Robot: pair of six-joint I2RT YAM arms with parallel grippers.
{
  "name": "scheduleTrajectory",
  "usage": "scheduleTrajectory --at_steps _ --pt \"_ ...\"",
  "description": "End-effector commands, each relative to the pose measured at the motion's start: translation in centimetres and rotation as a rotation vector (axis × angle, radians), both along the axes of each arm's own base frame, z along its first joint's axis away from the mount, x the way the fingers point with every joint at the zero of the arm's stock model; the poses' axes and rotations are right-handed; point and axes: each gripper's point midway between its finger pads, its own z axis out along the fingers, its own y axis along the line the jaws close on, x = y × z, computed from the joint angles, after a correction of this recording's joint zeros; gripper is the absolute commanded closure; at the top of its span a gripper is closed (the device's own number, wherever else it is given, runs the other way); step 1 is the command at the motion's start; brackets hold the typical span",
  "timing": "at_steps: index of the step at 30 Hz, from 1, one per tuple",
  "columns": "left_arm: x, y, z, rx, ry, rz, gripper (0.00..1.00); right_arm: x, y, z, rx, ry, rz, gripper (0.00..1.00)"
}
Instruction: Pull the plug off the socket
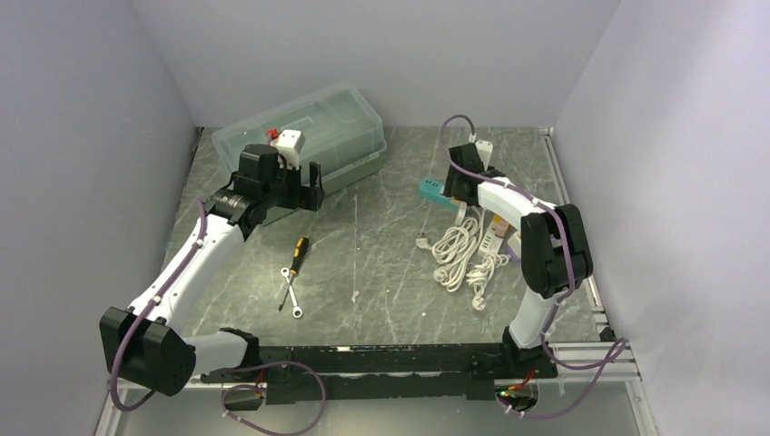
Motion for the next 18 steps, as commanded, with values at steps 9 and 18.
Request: scheduleTrajectory --at_steps 9,18 --pt "0.4 0.6 2.5 -0.009 -0.086 0.035 0.0 0.0 10.7 1.8 0.068 -0.072 0.367 0.86" --pt "0.1 1.2 3.1 -0.006 -0.116 0.059 0.0 -4.1 19.8 2.4 0.032 -0.122 0.678 0.86"
